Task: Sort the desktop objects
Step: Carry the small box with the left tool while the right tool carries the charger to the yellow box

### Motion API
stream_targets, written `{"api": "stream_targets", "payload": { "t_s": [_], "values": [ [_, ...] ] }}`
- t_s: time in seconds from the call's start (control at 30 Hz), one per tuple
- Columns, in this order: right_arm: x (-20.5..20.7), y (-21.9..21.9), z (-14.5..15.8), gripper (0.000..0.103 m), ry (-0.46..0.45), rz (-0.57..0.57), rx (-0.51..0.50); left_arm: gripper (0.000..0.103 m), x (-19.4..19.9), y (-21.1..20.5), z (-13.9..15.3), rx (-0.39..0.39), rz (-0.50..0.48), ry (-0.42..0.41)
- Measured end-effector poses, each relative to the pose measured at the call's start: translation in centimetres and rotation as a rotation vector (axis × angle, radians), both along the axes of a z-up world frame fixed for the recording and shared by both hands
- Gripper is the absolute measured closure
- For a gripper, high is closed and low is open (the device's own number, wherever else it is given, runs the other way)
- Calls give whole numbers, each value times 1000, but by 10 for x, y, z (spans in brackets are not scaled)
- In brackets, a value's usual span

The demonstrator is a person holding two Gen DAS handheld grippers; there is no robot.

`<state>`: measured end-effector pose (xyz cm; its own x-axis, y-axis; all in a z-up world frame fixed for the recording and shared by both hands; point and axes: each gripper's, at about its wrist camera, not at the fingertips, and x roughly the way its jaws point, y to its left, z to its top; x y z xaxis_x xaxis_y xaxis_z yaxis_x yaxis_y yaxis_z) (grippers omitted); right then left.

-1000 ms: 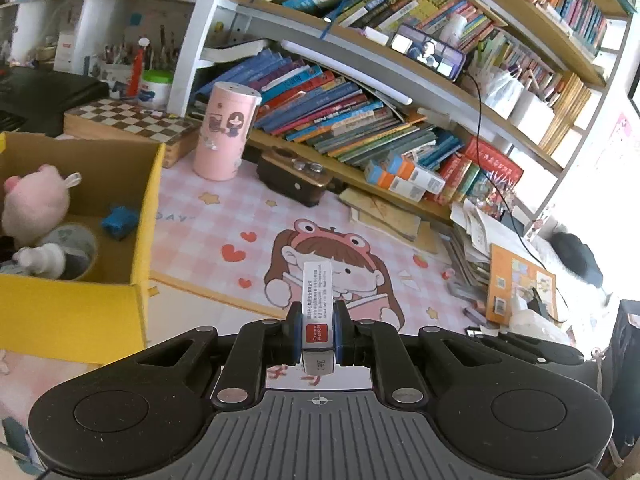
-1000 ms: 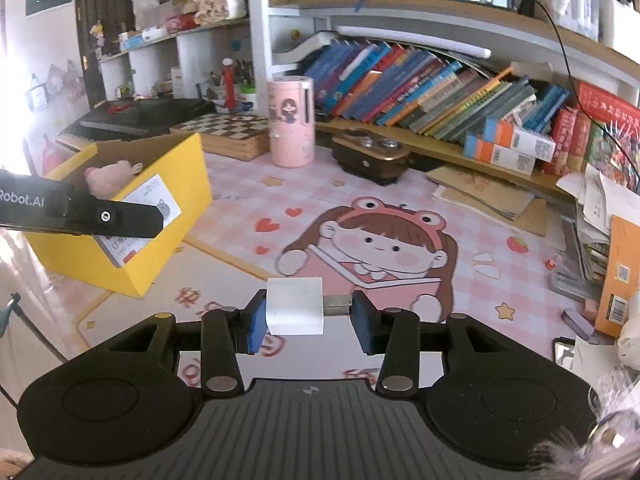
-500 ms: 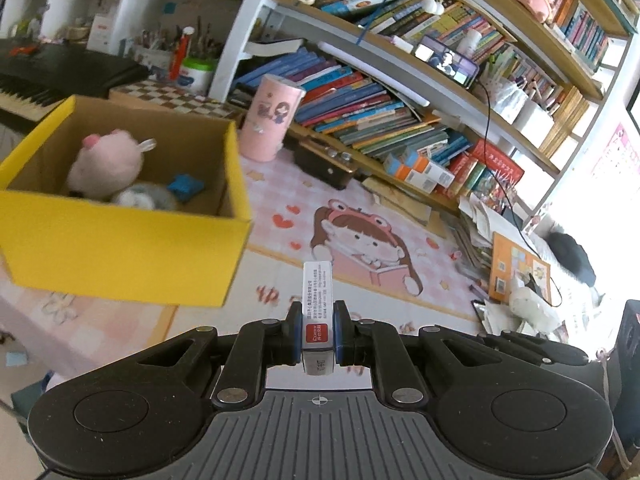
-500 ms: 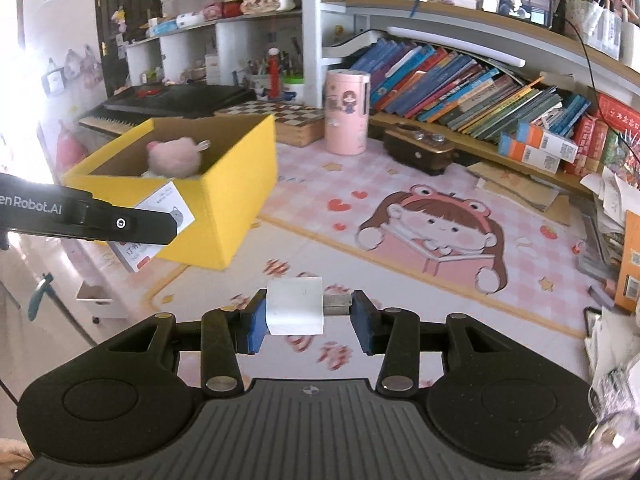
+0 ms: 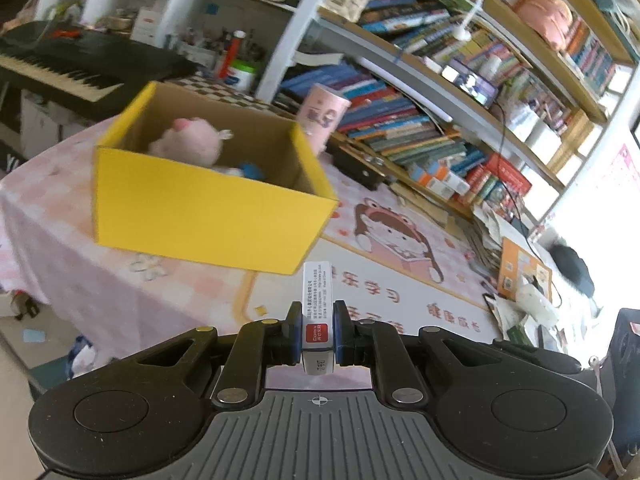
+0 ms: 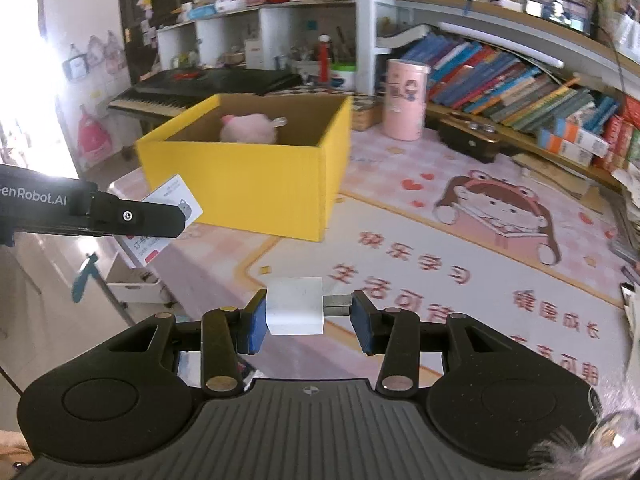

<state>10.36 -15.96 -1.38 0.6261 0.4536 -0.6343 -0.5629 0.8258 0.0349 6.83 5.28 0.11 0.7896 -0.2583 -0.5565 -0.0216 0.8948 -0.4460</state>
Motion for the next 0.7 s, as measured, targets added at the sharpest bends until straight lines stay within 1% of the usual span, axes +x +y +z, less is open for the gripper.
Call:
{"api": "stream_targets", "payload": {
  "t_s": [0.23, 0.37, 0.47, 0.7],
  "values": [
    [-10, 42, 4, 63, -14, 106, -12, 90, -26, 35, 2, -9, 98, -25],
    [-13, 61, 6, 63, -22, 164, -21, 90, -34, 51, 2, -18, 151, -28],
    [-11, 69, 7, 63, -26, 188, -27, 90, -34, 56, 2, -23, 165, -31],
    [3, 76, 8, 63, -28, 198, -43, 90, -21, 61, -2, -36, 164, -31]
  ]
}}
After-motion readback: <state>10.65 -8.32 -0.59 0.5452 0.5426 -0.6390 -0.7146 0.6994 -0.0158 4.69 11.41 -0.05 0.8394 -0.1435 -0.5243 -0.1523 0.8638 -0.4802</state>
